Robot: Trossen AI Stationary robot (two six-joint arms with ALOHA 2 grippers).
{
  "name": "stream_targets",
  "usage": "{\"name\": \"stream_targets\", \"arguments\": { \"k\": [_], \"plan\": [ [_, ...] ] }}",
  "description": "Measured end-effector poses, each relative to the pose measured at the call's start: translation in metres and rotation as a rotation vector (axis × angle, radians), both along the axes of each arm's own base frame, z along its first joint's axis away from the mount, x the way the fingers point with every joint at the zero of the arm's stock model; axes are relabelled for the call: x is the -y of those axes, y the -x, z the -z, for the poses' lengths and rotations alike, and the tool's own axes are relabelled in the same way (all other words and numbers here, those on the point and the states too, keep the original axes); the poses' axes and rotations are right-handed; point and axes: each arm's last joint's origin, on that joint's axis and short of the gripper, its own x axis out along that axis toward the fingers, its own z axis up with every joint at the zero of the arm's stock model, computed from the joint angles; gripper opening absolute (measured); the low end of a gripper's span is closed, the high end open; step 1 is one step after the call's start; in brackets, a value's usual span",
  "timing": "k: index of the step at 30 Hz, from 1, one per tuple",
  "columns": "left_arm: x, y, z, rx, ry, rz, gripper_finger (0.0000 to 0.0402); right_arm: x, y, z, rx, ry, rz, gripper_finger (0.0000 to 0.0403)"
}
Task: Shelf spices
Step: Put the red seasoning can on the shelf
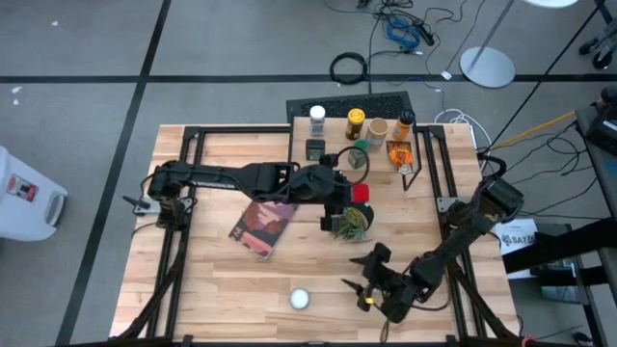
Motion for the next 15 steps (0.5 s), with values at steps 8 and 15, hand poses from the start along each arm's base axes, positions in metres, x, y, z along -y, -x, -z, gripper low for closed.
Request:
{"name": "stream_targets", "arguments": {
  "k": [8, 15],
  "plan": [
    [0.007, -0.006, -0.011, 0.128, 0.143, 0.128, 0.0170, -0.008, 0.034, -0.054, 0.283, 0.239, 0.144, 0.0286],
    [0.022, -0.009, -0.024, 0.256, 0.223, 0.323, 0.0170, -0.008, 0.066, -0.093, 0.401, 0.337, 0.223, 0.0286]
  ]
}}
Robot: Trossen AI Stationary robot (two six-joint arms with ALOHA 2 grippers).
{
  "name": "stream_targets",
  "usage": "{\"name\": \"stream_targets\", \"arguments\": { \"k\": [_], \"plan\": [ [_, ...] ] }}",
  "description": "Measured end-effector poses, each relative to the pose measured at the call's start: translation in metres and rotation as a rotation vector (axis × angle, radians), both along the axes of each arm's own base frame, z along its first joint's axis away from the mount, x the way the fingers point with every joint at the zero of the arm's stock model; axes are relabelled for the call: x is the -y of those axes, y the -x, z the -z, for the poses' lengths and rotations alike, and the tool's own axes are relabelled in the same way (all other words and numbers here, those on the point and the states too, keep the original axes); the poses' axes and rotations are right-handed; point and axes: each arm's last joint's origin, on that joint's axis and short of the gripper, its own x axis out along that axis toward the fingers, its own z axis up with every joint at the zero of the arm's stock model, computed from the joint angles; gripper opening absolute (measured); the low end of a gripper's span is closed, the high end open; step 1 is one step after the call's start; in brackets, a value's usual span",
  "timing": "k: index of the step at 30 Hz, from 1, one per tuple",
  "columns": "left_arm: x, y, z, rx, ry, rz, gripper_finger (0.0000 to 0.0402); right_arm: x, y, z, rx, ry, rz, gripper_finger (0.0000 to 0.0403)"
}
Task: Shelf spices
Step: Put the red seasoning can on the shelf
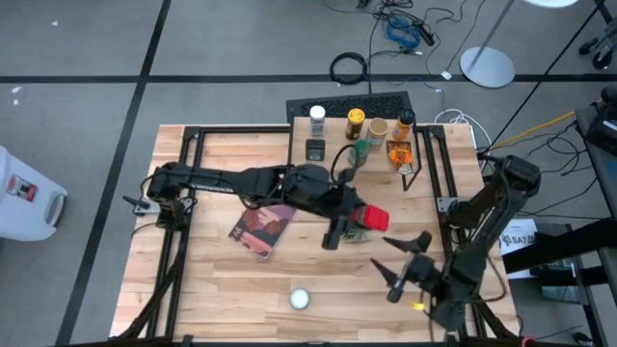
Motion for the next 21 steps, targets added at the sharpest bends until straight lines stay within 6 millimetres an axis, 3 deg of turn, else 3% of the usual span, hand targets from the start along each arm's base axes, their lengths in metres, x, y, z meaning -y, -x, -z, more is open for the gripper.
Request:
{"name": "stream_targets", "arguments": {
  "k": [6, 13, 21],
  "plan": [
    [0.017, 0.001, -0.006, 0.069, 0.011, 0.158, 0.0170, 0.009, 0.016, -0.028, -0.008, 0.019, -0.027, 0.0286],
    [0.030, 0.003, -0.010, 0.119, -0.004, 0.223, 0.0170, 0.019, 0.022, -0.045, -0.030, 0.047, -0.036, 0.0286],
    [0.028, -0.007, 0.006, 0.085, 0.005, 0.223, 0.0170, 0.016, 0.014, -0.075, -0.043, 0.084, -0.200, 0.0286]
  ]
}}
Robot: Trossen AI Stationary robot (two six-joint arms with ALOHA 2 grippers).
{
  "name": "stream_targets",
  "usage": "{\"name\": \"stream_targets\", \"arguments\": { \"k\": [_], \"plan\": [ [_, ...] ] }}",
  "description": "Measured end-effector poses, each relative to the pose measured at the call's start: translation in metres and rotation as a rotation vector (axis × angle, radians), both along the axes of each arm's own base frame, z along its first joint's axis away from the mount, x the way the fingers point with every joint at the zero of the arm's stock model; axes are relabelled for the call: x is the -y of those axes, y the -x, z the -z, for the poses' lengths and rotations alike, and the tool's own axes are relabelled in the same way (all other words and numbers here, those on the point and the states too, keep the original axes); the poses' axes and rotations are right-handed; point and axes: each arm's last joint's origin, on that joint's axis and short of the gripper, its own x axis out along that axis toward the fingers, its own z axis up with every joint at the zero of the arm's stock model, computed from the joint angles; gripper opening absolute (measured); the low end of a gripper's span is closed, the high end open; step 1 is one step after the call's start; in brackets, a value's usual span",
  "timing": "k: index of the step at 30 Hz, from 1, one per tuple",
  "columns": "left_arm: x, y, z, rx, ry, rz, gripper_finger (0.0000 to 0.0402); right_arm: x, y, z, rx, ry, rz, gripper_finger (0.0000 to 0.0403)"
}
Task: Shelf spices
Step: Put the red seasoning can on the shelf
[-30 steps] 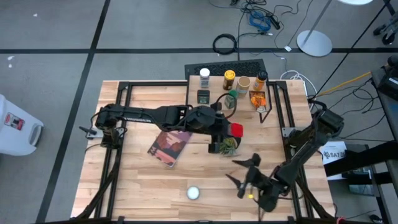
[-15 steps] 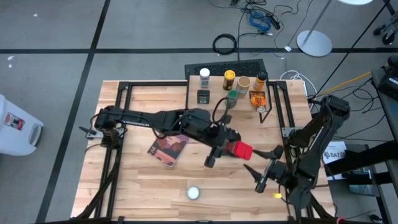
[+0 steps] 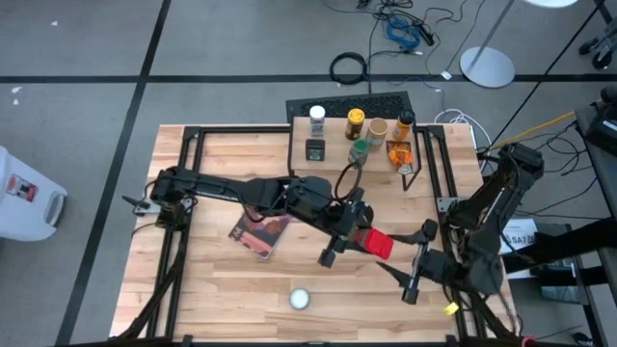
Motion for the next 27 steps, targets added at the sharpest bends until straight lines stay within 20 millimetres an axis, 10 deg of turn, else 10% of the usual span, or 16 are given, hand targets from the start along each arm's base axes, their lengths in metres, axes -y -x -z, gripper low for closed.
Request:
{"name": "stream_targets", "arguments": {
  "k": [27],
  "plan": [
    [0.010, -0.008, 0.000, 0.071, 0.066, 0.067, 0.0170, 0.018, -0.026, -0.014, 0.055, 0.035, -0.060, 0.0247]
  ]
}}
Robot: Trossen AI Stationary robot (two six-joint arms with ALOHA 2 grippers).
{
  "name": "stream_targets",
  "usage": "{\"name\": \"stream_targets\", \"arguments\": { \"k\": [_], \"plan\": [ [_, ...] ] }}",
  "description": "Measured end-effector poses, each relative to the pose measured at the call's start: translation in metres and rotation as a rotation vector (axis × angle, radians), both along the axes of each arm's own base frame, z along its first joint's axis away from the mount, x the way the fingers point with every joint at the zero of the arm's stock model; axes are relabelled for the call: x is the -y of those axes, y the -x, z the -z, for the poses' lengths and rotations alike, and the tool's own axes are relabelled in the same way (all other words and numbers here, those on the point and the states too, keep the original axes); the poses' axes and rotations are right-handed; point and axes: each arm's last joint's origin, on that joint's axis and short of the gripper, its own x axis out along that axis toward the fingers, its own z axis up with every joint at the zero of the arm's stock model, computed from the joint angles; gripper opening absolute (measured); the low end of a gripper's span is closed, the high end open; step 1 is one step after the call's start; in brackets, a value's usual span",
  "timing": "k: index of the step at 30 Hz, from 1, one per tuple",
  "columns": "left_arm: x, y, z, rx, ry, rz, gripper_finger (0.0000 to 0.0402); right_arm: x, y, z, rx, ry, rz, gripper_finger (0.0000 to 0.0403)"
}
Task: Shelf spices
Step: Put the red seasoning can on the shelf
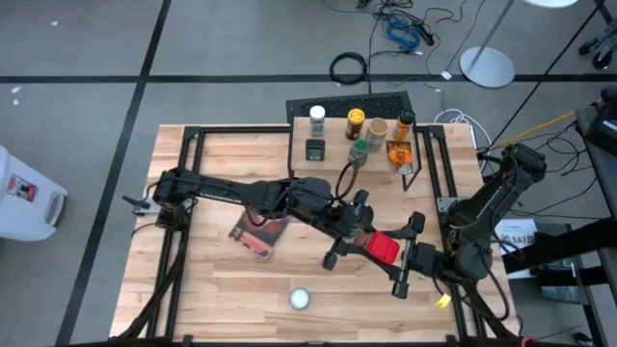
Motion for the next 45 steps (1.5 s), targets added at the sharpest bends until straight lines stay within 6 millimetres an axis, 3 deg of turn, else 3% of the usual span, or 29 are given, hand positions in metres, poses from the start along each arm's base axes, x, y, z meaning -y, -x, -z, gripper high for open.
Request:
{"name": "stream_targets", "arguments": {
  "k": [7, 13, 17, 25, 39, 45],
  "plan": [
    [0.001, -0.004, 0.009, -0.046, -0.007, -0.019, 0.0170, 0.003, -0.003, 0.001, 0.000, -0.006, 0.025, 0.0234],
    [-0.003, -0.003, 0.008, -0.063, -0.014, -0.062, 0.0170, 0.004, -0.003, 0.001, -0.006, -0.009, 0.055, 0.0152],
    [-0.004, -0.002, 0.008, -0.074, -0.017, -0.067, 0.0173, 0.004, -0.003, 0.003, -0.012, -0.006, 0.049, 0.0152],
    [-0.003, 0.000, 0.014, -0.134, -0.015, -0.029, 0.0221, 0.001, -0.003, 0.011, -0.051, -0.001, 0.005, 0.0151],
    [-0.021, 0.043, -0.016, -0.258, -0.062, -0.080, 0.0227, 0.007, -0.011, 0.018, -0.064, -0.050, 0.046, 0.0151],
    [-0.028, 0.067, -0.012, -0.433, -0.183, -0.175, 0.0227, 0.012, -0.029, 0.030, -0.077, -0.070, 0.102, 0.0151]
  ]
}}
